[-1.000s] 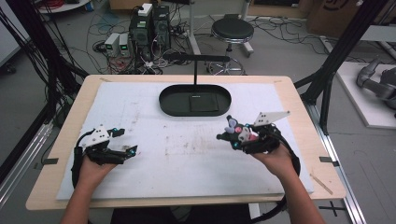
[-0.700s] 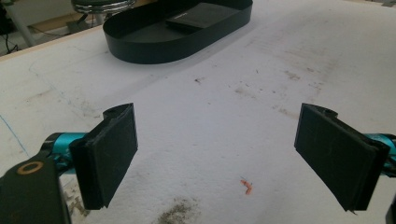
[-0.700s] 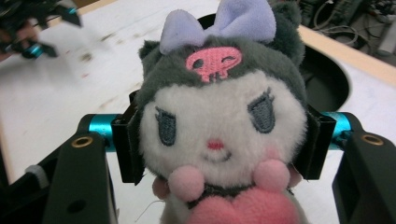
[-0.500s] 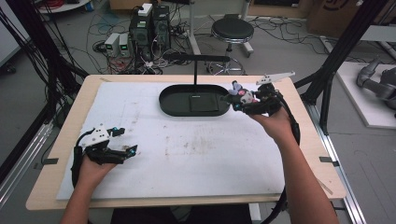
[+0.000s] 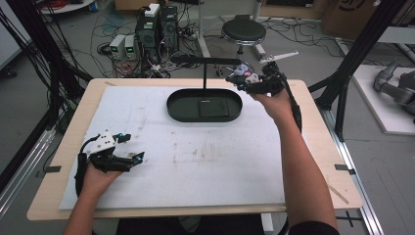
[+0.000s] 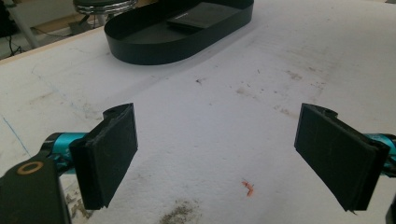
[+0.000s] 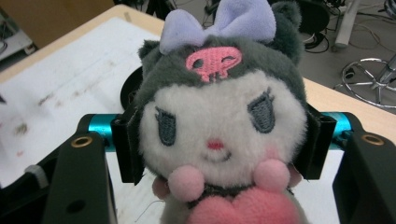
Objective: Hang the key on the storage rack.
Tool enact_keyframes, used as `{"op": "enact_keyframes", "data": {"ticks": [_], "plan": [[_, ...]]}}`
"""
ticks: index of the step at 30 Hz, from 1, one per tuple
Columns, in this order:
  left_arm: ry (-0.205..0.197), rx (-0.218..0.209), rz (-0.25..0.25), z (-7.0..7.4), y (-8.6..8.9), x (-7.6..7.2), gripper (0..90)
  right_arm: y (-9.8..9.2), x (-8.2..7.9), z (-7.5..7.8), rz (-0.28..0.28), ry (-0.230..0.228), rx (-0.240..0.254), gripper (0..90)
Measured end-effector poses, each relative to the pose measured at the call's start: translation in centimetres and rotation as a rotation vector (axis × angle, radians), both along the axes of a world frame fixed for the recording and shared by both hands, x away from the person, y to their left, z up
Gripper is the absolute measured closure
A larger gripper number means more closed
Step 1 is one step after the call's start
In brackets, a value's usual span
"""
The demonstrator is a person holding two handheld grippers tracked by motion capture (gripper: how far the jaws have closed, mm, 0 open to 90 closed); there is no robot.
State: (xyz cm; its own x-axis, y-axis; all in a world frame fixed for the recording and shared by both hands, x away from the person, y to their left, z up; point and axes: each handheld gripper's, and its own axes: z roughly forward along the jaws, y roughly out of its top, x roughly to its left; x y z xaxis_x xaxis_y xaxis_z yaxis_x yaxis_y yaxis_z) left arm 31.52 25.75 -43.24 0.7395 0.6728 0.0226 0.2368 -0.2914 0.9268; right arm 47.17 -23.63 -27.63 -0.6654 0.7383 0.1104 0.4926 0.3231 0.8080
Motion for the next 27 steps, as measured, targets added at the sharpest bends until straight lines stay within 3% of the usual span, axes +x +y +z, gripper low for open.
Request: {"op": "enact_keyframes", "data": {"ticks": [5,9,18,27], "plan": [[0.006,0.003,-0.001,-0.1,-0.1,0.1,13.4,0.4,1.5,0.0,-0.028,0.017,0.033,33.6],[0.004,-0.001,-0.001,0.0,-0.1,0.1,13.3,0.9,2.4,-0.1,-0.050,0.037,0.016,33.5],[0.002,-0.008,0.004,0.1,0.2,0.2,13.3,2.1,4.1,0.4,-0.062,0.005,-0.020,33.4],[0.003,-0.010,0.004,0.1,0.2,0.3,13.3,2.2,5.6,0.3,-0.110,0.039,-0.019,33.5]]}}
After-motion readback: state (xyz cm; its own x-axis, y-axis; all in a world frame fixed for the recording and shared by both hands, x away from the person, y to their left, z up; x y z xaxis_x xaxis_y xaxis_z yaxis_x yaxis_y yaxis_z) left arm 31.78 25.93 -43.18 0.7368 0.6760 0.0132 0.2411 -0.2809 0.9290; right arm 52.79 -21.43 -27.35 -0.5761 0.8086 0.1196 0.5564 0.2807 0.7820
